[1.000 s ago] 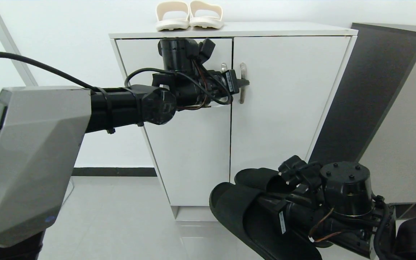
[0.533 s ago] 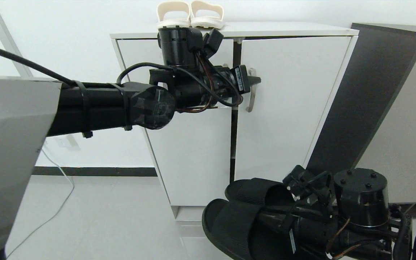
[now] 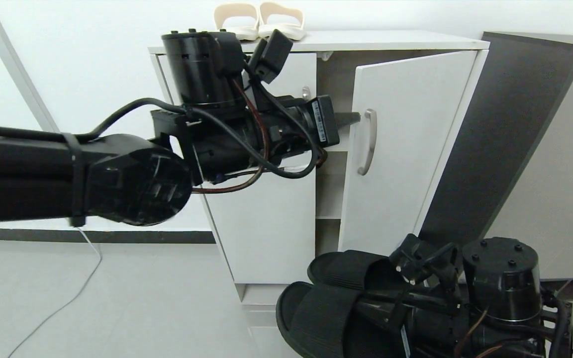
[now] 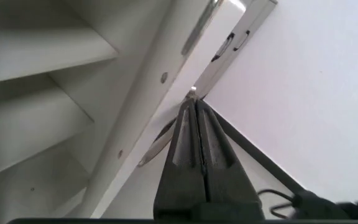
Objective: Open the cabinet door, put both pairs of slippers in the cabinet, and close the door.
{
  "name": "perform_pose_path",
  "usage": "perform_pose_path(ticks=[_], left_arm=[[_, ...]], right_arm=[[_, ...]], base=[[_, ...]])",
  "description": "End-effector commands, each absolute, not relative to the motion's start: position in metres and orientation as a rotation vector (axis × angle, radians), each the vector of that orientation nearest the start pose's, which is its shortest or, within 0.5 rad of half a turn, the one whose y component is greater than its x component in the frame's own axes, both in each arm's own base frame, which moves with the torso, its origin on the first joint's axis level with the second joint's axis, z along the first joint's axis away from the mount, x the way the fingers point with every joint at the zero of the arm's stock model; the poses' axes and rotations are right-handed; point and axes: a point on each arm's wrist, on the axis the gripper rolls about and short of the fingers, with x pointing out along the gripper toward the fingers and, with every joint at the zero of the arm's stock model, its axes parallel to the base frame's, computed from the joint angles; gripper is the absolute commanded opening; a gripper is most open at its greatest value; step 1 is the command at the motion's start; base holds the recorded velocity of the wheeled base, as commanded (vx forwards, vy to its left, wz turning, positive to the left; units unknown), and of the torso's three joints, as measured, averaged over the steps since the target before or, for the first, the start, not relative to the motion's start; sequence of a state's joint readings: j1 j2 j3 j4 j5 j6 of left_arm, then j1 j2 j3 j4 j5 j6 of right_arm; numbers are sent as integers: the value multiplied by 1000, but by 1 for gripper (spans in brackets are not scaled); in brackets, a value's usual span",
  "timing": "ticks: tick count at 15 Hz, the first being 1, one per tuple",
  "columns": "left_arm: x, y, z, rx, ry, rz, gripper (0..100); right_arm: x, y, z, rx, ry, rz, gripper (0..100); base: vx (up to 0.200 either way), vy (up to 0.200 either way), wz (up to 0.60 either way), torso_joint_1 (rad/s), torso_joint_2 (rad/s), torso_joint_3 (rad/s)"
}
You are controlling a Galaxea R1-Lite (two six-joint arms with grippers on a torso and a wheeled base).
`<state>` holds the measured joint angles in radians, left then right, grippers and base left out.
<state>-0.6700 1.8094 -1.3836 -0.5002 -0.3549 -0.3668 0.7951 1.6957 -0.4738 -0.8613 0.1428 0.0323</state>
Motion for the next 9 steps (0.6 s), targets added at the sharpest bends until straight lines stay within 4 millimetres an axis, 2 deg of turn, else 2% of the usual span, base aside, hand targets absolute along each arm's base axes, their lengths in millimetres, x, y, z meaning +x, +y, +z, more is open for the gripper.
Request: perform_pose_path(ticks=[1, 2, 4, 9], left_arm=[[250, -212, 309, -352, 80, -1031, 0], [246, -208, 310, -355, 78, -1030, 0], [256, -207, 305, -355, 89, -1009, 0], [300, -240, 291, -364, 55, -1012, 0]], right_arm=[[179, 192, 123, -92, 371, 934, 0], [177, 194, 122, -97, 375, 944, 0], [174, 196, 121, -101, 377, 959, 0], [170, 197, 119, -119, 381, 969, 0]], base=[[0, 0, 0, 0, 0, 0], [0, 0, 0, 0, 0, 0], [0, 0, 0, 0, 0, 0], [0, 0, 0, 0, 0, 0]])
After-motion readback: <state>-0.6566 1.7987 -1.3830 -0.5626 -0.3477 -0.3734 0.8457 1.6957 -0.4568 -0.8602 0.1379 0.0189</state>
